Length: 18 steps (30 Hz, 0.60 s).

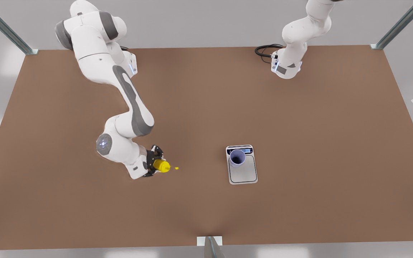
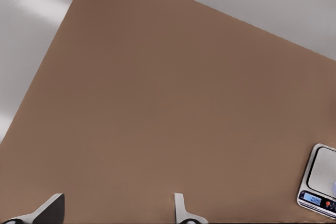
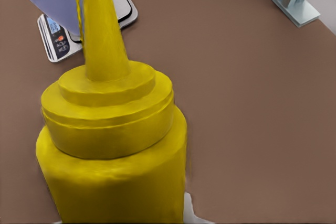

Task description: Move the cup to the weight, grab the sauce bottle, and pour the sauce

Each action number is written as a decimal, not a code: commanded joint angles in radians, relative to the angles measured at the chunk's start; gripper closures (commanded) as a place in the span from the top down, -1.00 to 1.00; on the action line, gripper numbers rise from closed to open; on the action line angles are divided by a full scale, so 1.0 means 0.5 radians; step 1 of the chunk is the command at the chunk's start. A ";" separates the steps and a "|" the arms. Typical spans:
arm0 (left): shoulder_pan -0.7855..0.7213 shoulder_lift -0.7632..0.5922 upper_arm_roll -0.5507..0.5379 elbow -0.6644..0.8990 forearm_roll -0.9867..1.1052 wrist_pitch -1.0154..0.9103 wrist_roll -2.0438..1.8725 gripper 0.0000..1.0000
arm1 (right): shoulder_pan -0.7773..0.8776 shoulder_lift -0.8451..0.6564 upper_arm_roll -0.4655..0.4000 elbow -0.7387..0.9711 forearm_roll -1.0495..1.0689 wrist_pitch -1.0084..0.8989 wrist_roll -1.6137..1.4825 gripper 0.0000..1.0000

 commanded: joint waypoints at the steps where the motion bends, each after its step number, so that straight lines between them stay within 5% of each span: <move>1: -0.516 0.000 -0.002 0.003 0.023 0.000 0.002 1.00 | 0.020 0.001 0.001 0.018 -0.078 0.020 0.101 0.15; 7: -0.516 -0.003 0.010 0.062 0.041 0.015 0.005 1.00 | 0.547 -0.036 -0.009 0.067 -1.630 0.232 1.871 0.15; 13: -0.501 0.022 0.023 0.065 0.059 0.083 0.008 1.00 | 0.725 0.114 -0.006 0.285 -2.447 0.174 1.967 0.15; 18: -0.501 0.013 0.023 0.065 0.047 0.068 0.008 1.00 | 0.943 0.482 -0.009 0.778 -3.107 -0.280 1.967 0.15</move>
